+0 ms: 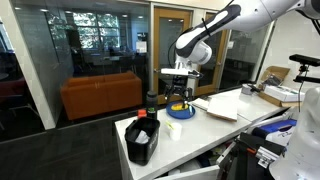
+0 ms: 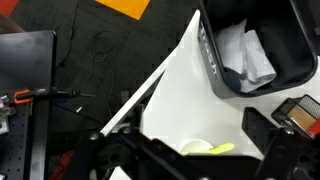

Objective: Remove the pen from the cup and put it on the table

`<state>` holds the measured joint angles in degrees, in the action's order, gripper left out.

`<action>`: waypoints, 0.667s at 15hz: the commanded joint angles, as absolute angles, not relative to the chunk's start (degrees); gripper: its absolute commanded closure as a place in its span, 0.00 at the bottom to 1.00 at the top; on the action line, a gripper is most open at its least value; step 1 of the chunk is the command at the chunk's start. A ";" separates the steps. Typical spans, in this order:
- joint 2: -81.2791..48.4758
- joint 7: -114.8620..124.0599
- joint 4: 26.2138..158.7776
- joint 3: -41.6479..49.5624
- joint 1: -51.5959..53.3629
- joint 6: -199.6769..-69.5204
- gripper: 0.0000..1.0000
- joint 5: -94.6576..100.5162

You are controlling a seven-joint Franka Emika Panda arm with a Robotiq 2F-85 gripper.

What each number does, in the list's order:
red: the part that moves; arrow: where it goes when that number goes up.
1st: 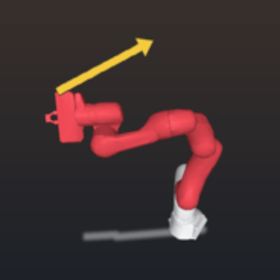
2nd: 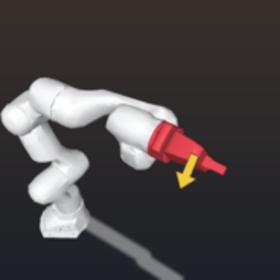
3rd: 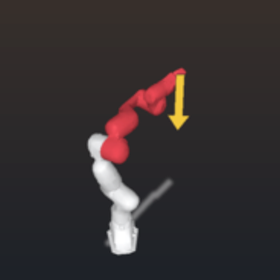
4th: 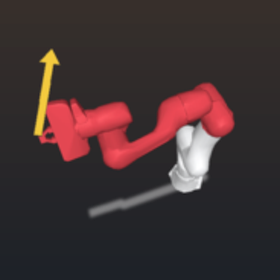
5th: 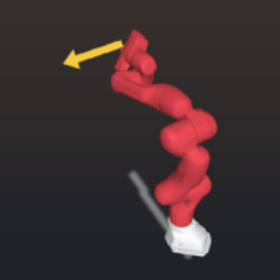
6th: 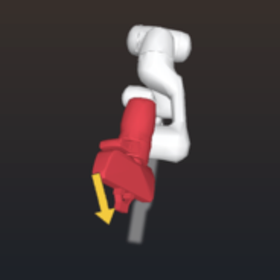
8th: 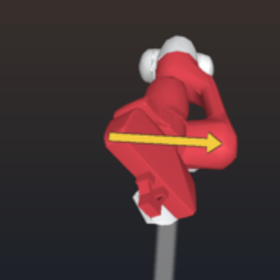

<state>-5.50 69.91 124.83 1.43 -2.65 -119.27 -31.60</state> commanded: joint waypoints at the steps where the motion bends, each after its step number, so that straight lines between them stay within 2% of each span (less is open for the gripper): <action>1: -7.36 71.89 124.37 2.10 -2.55 -123.02 0.00 -35.47; 10: -11.61 70.64 125.72 4.21 -3.72 -131.66 0.00 -43.54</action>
